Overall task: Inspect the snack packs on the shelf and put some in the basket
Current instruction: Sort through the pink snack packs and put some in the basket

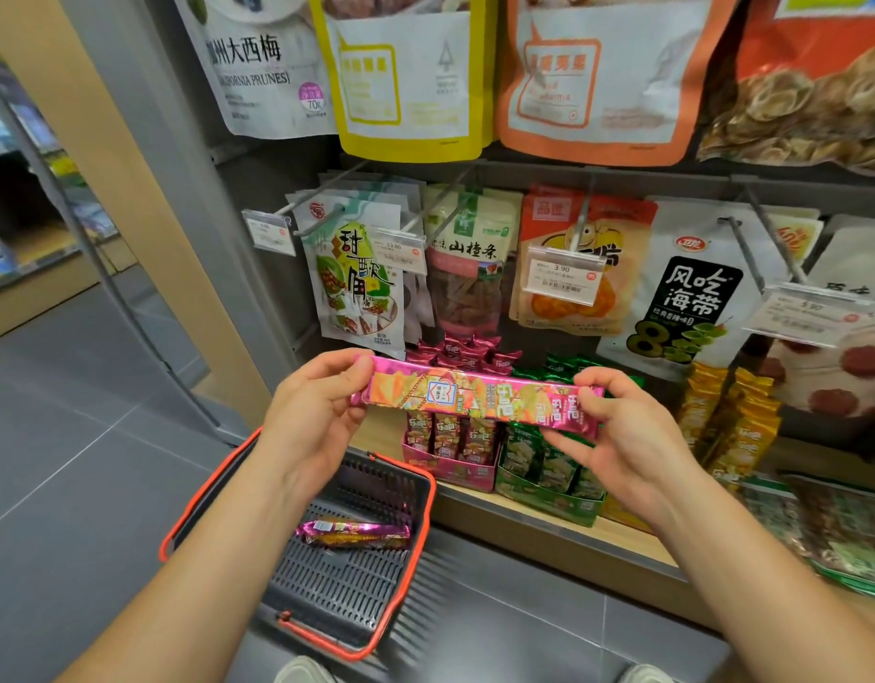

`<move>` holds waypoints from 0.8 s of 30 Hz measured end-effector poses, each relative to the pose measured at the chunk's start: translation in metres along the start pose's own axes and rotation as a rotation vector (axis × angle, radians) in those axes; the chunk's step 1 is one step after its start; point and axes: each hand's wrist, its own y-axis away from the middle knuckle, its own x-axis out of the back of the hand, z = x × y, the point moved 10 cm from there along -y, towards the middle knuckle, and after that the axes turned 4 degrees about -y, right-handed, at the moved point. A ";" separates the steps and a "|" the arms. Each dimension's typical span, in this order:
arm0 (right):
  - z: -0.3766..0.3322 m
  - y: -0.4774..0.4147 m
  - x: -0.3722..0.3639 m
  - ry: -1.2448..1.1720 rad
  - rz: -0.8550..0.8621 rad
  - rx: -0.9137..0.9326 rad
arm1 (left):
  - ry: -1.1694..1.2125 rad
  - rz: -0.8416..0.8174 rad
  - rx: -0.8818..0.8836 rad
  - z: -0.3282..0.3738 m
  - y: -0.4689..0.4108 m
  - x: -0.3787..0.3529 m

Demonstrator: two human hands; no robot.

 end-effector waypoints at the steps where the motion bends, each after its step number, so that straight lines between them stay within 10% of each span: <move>1: 0.001 0.000 0.000 0.019 -0.002 -0.007 | -0.018 -0.002 -0.011 0.001 -0.002 -0.001; 15: -0.007 0.001 -0.006 -0.050 -0.125 0.026 | -0.893 -0.215 -0.377 0.023 -0.018 -0.009; 24: -0.010 0.007 -0.016 0.023 -0.206 0.063 | -0.883 -0.092 -0.465 0.020 -0.008 -0.017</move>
